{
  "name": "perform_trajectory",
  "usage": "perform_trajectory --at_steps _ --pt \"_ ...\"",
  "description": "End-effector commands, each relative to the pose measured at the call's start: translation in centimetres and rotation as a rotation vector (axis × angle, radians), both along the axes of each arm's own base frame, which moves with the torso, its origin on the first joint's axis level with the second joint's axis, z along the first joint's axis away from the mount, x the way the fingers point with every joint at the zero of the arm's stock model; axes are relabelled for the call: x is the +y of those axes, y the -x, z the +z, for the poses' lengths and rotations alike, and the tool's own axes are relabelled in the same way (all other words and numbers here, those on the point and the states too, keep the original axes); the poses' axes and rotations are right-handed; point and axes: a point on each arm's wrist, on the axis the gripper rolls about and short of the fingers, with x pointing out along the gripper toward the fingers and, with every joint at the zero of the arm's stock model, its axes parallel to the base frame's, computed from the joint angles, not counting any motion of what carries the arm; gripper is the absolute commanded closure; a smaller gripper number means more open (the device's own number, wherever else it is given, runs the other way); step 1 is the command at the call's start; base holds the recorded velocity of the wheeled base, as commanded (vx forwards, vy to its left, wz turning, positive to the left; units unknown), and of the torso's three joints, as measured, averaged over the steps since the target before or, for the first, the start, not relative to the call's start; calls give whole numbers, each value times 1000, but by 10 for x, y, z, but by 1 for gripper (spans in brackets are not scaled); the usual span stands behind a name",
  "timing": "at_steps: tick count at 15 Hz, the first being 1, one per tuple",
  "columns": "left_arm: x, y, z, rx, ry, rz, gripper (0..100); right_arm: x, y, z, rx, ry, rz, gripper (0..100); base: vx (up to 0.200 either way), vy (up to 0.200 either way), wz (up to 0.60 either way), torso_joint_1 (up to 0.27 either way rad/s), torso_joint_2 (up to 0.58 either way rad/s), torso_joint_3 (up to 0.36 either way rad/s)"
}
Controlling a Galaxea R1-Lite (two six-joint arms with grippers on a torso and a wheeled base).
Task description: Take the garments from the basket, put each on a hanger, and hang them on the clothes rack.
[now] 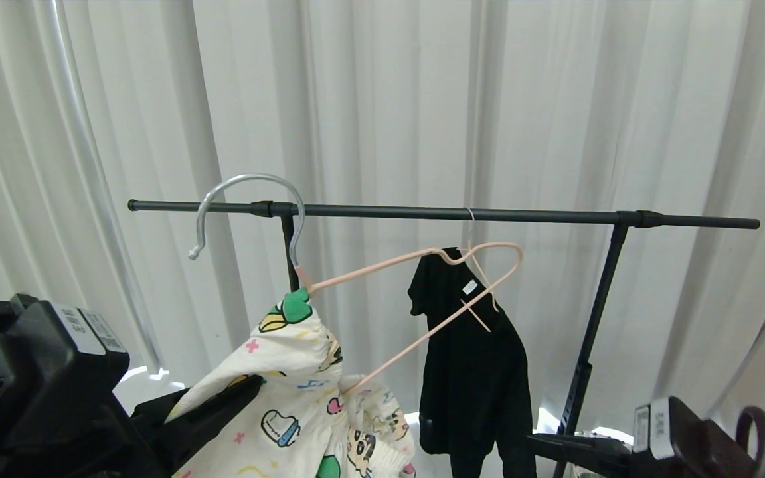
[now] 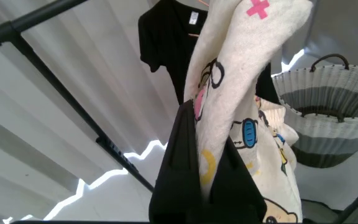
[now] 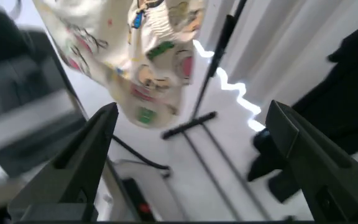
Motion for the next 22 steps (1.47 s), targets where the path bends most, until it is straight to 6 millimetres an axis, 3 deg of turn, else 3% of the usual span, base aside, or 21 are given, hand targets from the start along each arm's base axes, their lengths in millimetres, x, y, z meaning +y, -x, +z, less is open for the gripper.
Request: perform_trajectory --at_steps 1,7,11,16,19,22 --pt "-2 -1 4 -9 6 -2 100 40 -17 3 114 -52 -51 0 0 0 0 0 0 0" --pt "-4 2 12 -45 6 -39 100 84 -47 -1 127 -56 -103 0 0 0 0 0 0 0" --pt "-7 6 16 -54 18 -76 100 82 -64 -9 130 -32 -169 0 0 0 0 0 0 0" --pt "-11 8 17 -55 20 -99 100 84 -60 -15 126 -9 -175 0 0 0 0 0 0 0" --pt "-8 8 15 -51 18 -86 100 58 -82 -31 99 74 -363 0 0 0 0 0 0 0" --pt "-5 9 -1 -18 -24 -83 100 22 -129 -25 -39 127 -522 0 0 0 0 0 0 0"
